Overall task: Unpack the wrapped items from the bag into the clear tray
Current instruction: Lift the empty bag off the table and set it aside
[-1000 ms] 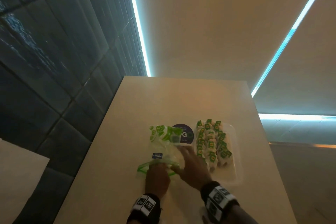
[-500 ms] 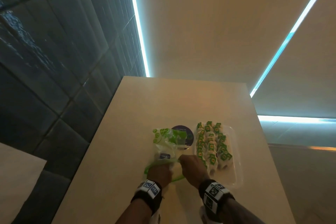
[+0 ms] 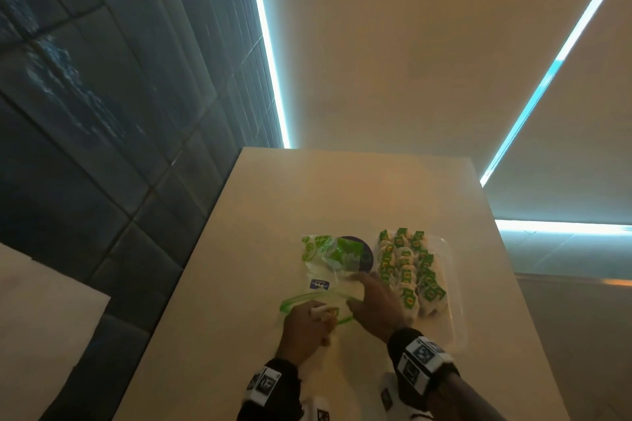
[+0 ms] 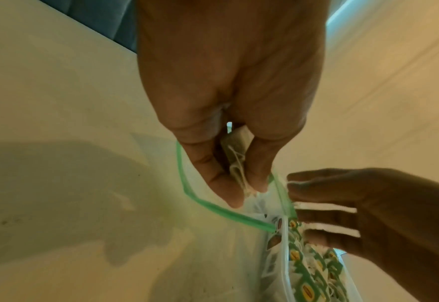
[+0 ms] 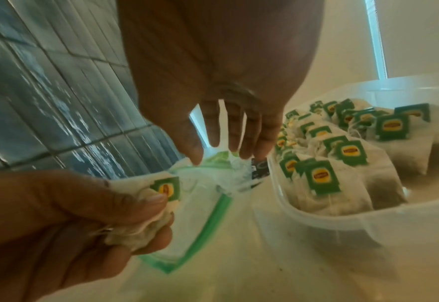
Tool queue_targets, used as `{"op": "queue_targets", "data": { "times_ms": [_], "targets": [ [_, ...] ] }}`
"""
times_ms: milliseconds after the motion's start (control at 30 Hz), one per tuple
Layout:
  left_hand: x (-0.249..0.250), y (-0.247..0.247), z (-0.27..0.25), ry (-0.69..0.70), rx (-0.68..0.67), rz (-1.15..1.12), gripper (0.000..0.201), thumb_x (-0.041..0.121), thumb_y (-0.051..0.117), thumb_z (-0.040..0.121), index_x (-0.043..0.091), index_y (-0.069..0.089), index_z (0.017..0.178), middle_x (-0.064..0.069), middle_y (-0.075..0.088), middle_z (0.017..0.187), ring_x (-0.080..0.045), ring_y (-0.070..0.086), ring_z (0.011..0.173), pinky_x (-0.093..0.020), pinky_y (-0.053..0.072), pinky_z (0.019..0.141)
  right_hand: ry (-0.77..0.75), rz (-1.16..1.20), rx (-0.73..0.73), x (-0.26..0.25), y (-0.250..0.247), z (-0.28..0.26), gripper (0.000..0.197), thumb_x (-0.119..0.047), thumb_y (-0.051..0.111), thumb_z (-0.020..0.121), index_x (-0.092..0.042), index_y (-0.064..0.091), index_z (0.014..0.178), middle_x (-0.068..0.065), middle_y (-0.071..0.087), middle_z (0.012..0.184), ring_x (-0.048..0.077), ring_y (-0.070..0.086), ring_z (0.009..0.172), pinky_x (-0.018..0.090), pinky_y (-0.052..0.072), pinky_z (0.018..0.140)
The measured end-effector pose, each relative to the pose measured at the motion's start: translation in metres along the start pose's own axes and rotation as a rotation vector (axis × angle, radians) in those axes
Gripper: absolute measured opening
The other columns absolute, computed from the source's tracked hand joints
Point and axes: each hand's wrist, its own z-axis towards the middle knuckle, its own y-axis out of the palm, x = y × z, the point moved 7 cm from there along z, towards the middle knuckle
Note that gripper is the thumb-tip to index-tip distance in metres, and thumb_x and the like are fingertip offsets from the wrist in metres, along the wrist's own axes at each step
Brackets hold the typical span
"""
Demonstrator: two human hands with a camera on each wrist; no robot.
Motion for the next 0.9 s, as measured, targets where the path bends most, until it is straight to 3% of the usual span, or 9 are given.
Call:
{"op": "queue_targets", "data": {
  "times_ms": [67, 167, 233, 333, 433, 533, 733, 833, 900],
  "targets": [
    [0.001, -0.002, -0.003, -0.001, -0.009, -0.098, 0.013, 0.006, 0.068, 0.082, 0.017, 0.068, 0.09, -0.009, 0.071, 0.082, -0.019, 0.067, 0.065, -0.042, 0.06, 0.06, -0.084, 0.037, 0.109, -0.013, -0.01, -0.011, 0.031, -0.022, 0.068, 0.084, -0.022, 0.062, 0.115, -0.006, 0.055, 0.113, 0.012, 0.053, 0.102, 0.025, 0.049, 0.087],
    [0.006, 0.0, -0.008, 0.012, -0.058, -0.209, 0.019, 0.001, 0.067, 0.082, 0.013, 0.065, 0.097, -0.013, 0.071, 0.086, -0.024, 0.068, 0.069, -0.04, 0.059, 0.059, -0.113, 0.092, 0.005, -0.021, 0.0, -0.021, 0.017, -0.028, 0.07, 0.085, -0.022, 0.068, 0.101, -0.007, 0.061, 0.095, 0.007, 0.056, 0.084, 0.019, 0.048, 0.075],
    [0.011, 0.003, -0.012, 0.015, -0.103, -0.274, 0.027, -0.007, 0.066, 0.081, 0.008, 0.061, 0.103, -0.015, 0.07, 0.088, -0.026, 0.067, 0.07, -0.036, 0.057, 0.057, -0.038, 0.152, -0.069, -0.016, 0.007, -0.021, 0.004, -0.026, 0.07, 0.084, -0.022, 0.071, 0.087, -0.006, 0.064, 0.083, 0.007, 0.059, 0.076, 0.023, 0.048, 0.072],
    [0.014, 0.006, -0.017, 0.023, -0.117, -0.319, 0.03, -0.003, 0.068, 0.082, 0.008, 0.058, 0.107, -0.017, 0.067, 0.099, -0.027, 0.067, 0.072, -0.036, 0.057, 0.058, 0.117, 0.391, -0.093, -0.004, 0.008, -0.023, 0.012, -0.015, 0.071, 0.084, -0.014, 0.066, 0.072, 0.001, 0.065, 0.066, 0.005, 0.058, 0.054, 0.024, 0.049, 0.055],
    [0.012, 0.006, -0.02, 0.041, -0.1, -0.302, 0.034, 0.014, 0.072, 0.076, 0.014, 0.06, 0.108, -0.016, 0.065, 0.109, -0.028, 0.069, 0.078, -0.04, 0.059, 0.066, 0.25, 0.597, -0.069, 0.004, 0.008, -0.028, 0.013, -0.009, 0.069, 0.085, 0.003, 0.062, 0.086, 0.017, 0.069, 0.076, 0.016, 0.063, 0.057, 0.027, 0.048, 0.049],
    [0.01, 0.008, -0.022, 0.036, -0.101, -0.31, 0.042, -0.001, 0.076, 0.073, 0.016, 0.059, 0.108, -0.019, 0.064, 0.111, -0.034, 0.07, 0.083, -0.043, 0.06, 0.07, 0.307, 0.725, -0.005, 0.011, 0.006, -0.033, 0.015, -0.002, 0.068, 0.083, 0.006, 0.058, 0.09, 0.017, 0.068, 0.077, 0.021, 0.065, 0.057, 0.03, 0.049, 0.049],
    [0.005, 0.008, -0.027, -0.094, -0.091, -0.492, 0.035, 0.005, 0.064, 0.087, 0.013, 0.044, 0.115, -0.019, 0.067, 0.109, -0.032, 0.072, 0.085, -0.036, 0.057, 0.068, 0.24, 0.767, 0.093, 0.017, -0.009, -0.036, 0.006, -0.007, 0.061, 0.091, -0.006, 0.066, 0.092, 0.013, 0.071, 0.085, 0.02, 0.062, 0.067, 0.029, 0.052, 0.059],
    [0.008, 0.006, -0.027, -0.074, -0.064, -0.492, 0.016, 0.001, 0.045, 0.096, 0.004, 0.046, 0.112, -0.02, 0.07, 0.102, -0.029, 0.072, 0.081, -0.036, 0.056, 0.067, 0.165, 0.744, -0.017, 0.012, -0.011, -0.035, 0.011, -0.006, 0.057, 0.093, -0.005, 0.068, 0.093, 0.016, 0.069, 0.088, 0.019, 0.062, 0.073, 0.025, 0.05, 0.062],
    [0.009, 0.003, -0.025, -0.049, -0.024, -0.451, 0.017, -0.002, 0.042, 0.098, 0.001, 0.058, 0.102, -0.017, 0.07, 0.097, -0.024, 0.071, 0.075, -0.038, 0.059, 0.068, 0.129, 0.721, -0.131, 0.006, -0.011, -0.036, 0.013, -0.004, 0.056, 0.094, 0.001, 0.068, 0.095, 0.013, 0.068, 0.086, 0.017, 0.062, 0.073, 0.023, 0.051, 0.062]
  ]
}}
